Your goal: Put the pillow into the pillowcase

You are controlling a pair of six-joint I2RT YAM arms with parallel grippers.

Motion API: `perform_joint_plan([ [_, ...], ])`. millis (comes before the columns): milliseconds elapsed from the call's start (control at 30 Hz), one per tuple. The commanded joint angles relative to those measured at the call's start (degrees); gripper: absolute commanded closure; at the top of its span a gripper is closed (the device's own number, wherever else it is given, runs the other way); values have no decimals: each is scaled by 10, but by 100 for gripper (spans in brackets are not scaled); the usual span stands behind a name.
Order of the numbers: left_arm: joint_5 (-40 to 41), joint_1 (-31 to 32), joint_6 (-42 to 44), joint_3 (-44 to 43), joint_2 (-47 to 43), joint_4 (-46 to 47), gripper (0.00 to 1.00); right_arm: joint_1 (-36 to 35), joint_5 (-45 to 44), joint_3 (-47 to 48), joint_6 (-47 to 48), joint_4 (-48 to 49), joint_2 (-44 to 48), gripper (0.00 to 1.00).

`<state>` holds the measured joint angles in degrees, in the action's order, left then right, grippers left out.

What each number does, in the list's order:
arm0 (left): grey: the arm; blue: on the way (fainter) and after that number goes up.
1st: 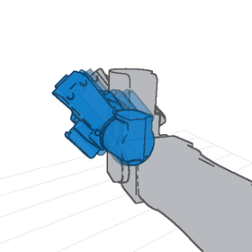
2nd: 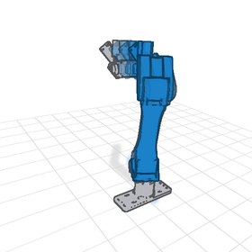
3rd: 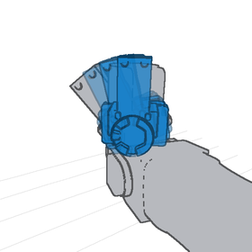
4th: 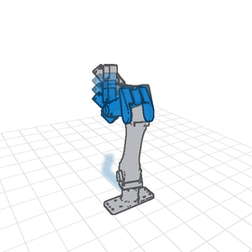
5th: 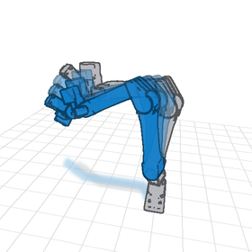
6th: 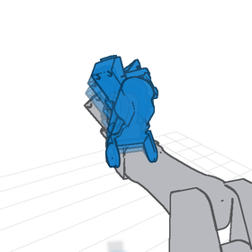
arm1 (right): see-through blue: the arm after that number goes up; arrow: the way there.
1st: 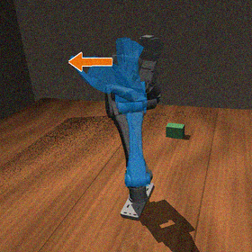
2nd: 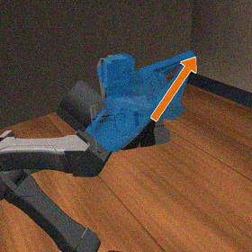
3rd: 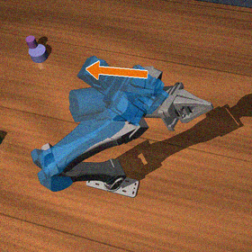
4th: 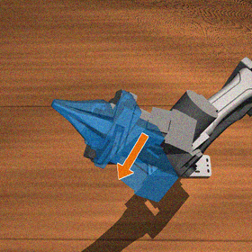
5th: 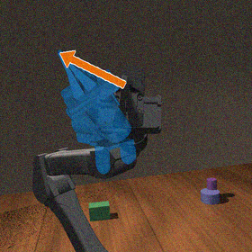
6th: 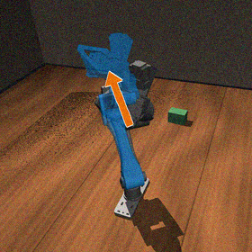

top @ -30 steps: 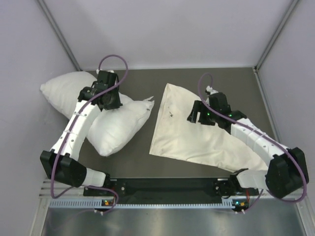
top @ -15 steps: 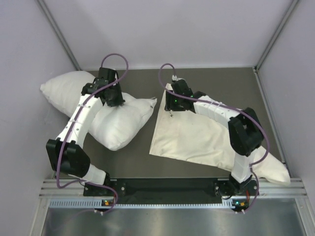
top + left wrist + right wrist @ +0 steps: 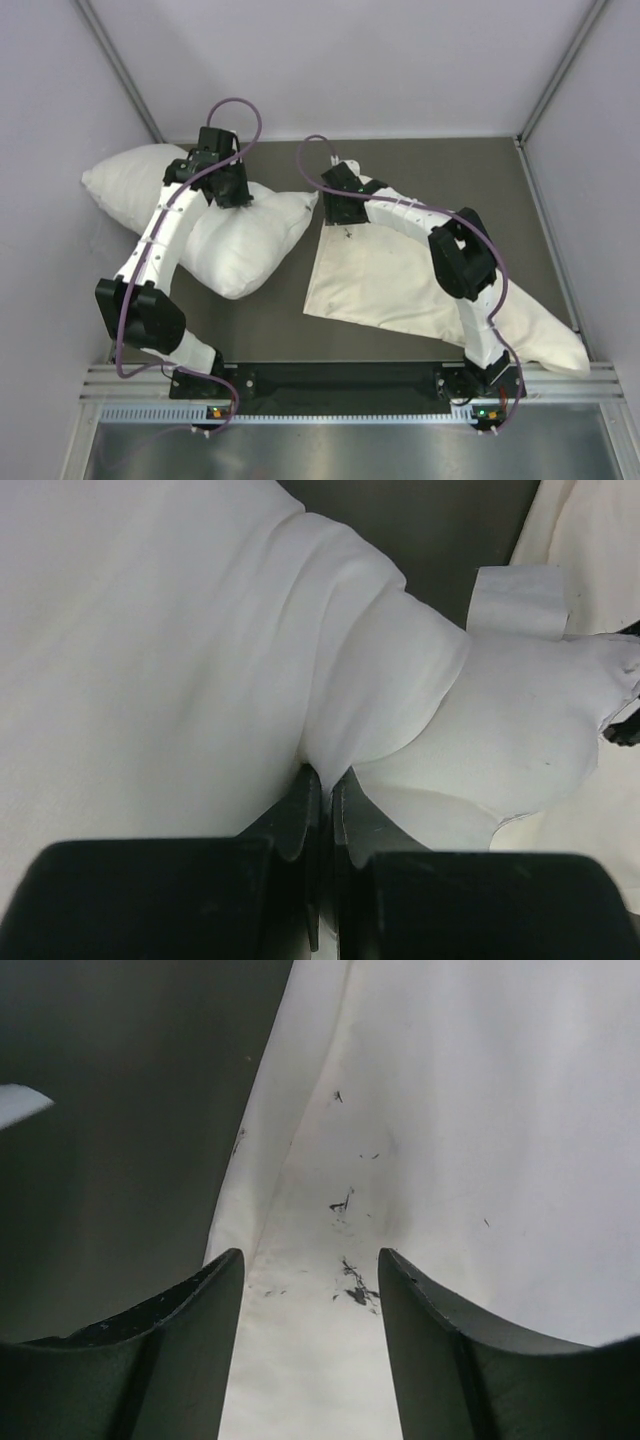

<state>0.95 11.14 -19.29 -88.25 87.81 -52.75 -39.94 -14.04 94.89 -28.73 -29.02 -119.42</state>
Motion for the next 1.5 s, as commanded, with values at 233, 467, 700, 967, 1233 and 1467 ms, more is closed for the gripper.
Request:
perform_joint_plan([
  [233, 65, -23, 31, -8, -15, 46, 100, -18, -32, 54, -6, -9, -44, 40],
  [467, 71, -23, 32, 7, -23, 56, 100, -20, -29, 64, -6, -9, -66, 58],
  [700, 63, -23, 34, 9, -18, 56, 100, -18, -33, 63, 3, -10, -56, 80],
  [967, 68, -23, 34, 11, -21, 60, 100, -19, -27, 57, 2, -9, -57, 97],
  [1233, -2, -22, 42, 20, -12, 77, 100, -18, 19, -35, 0, 54, 43, 100],
  [1467, -74, -15, 36, 13, -5, 92, 100, -1, 134, -130, 3, 119, 175, 100],
])
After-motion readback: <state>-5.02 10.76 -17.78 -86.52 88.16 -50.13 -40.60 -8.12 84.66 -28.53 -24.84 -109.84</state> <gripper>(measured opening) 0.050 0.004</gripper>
